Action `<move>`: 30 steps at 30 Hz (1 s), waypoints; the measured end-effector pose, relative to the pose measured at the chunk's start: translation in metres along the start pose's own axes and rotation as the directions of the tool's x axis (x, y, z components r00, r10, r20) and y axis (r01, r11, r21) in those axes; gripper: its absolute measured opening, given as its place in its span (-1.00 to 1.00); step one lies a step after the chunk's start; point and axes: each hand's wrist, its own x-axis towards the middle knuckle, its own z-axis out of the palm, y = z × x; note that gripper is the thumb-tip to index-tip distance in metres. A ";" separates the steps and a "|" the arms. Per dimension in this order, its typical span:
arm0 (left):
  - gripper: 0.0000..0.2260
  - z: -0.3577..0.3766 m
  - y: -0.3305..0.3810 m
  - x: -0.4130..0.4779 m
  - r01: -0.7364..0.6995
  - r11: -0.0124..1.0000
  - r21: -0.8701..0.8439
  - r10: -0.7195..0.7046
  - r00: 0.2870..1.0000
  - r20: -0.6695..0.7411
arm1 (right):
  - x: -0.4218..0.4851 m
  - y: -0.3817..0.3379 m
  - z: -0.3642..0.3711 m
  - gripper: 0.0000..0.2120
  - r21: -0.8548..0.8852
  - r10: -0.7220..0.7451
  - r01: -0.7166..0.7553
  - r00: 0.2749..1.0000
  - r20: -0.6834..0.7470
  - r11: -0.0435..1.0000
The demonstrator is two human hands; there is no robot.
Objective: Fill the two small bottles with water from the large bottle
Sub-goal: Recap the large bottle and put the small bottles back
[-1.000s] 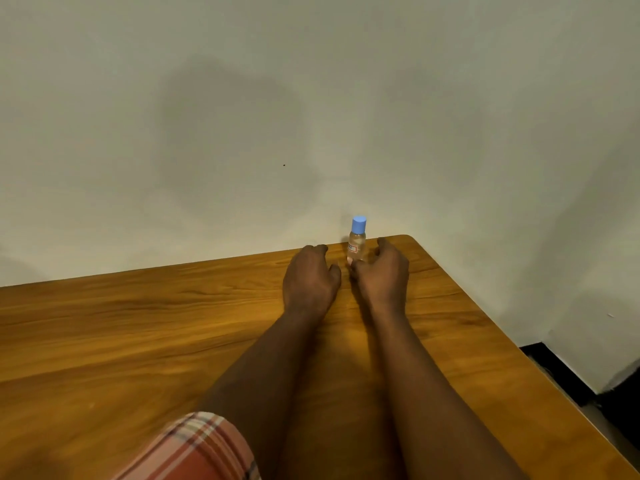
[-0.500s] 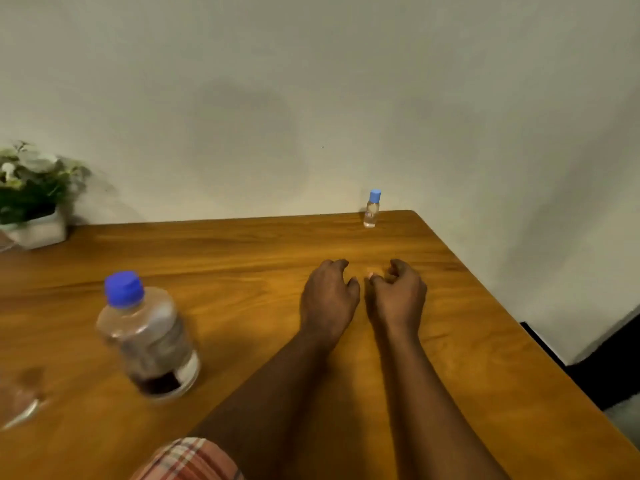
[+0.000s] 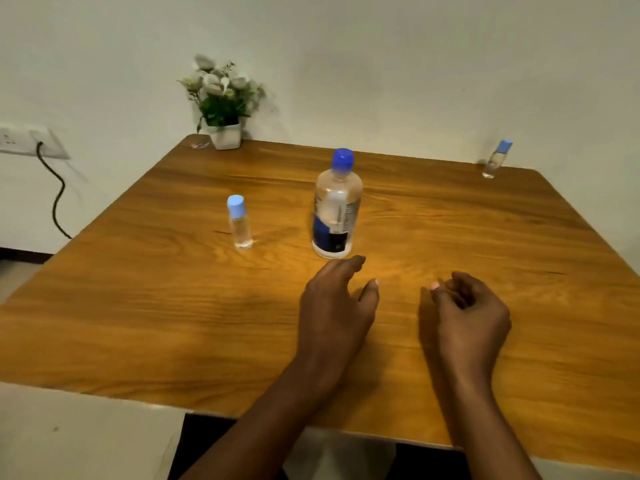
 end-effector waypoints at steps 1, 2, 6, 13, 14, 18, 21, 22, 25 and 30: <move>-0.65 -0.014 -0.005 -0.004 0.019 1.000 0.000 -0.019 1.000 -0.020 | -0.012 -0.004 0.004 -0.67 0.005 -0.005 0.005 1.000 0.009 1.000; -0.65 -0.025 -0.010 -0.006 0.035 0.999 -0.001 -0.035 0.999 -0.038 | -0.023 -0.008 0.009 -0.68 0.012 -0.013 0.013 1.000 0.021 1.000; -0.65 -0.064 -0.032 -0.009 0.109 0.993 -0.039 -0.113 0.985 -0.131 | -0.069 -0.024 0.038 -0.69 0.040 -0.066 0.062 0.991 0.119 0.997; -0.60 -0.102 -0.067 0.009 0.205 0.979 -0.018 -0.203 0.949 -0.241 | -0.114 -0.068 0.109 -0.63 0.033 -0.211 0.213 0.919 0.332 0.977; -0.59 -0.106 -0.072 0.013 0.216 0.976 -0.009 -0.211 0.945 -0.249 | -0.114 -0.075 0.120 -0.61 0.029 -0.219 0.223 0.905 0.364 0.974; -0.58 -0.118 -0.091 0.036 0.247 0.968 0.036 -0.229 0.935 -0.270 | -0.104 -0.094 0.158 -0.50 -0.001 -0.246 0.276 0.859 0.449 0.961; -0.58 -0.122 -0.103 0.053 0.268 0.961 0.065 -0.242 0.933 -0.266 | -0.096 -0.099 0.180 -0.43 -0.009 -0.225 0.261 0.849 0.478 0.965; -0.58 -0.122 -0.106 0.058 0.273 0.959 0.078 -0.245 0.935 -0.257 | -0.094 -0.100 0.185 -0.43 -0.010 -0.226 0.264 0.847 0.481 0.965; -0.57 -0.121 -0.112 0.068 0.275 0.956 0.104 -0.245 0.940 -0.239 | -0.091 -0.100 0.196 -0.54 0.001 -0.250 0.283 0.844 0.475 0.959; -0.57 -0.120 -0.118 0.073 0.263 0.958 0.111 -0.230 0.942 -0.243 | -0.092 -0.096 0.204 -0.79 0.025 -0.285 0.307 0.844 0.455 0.951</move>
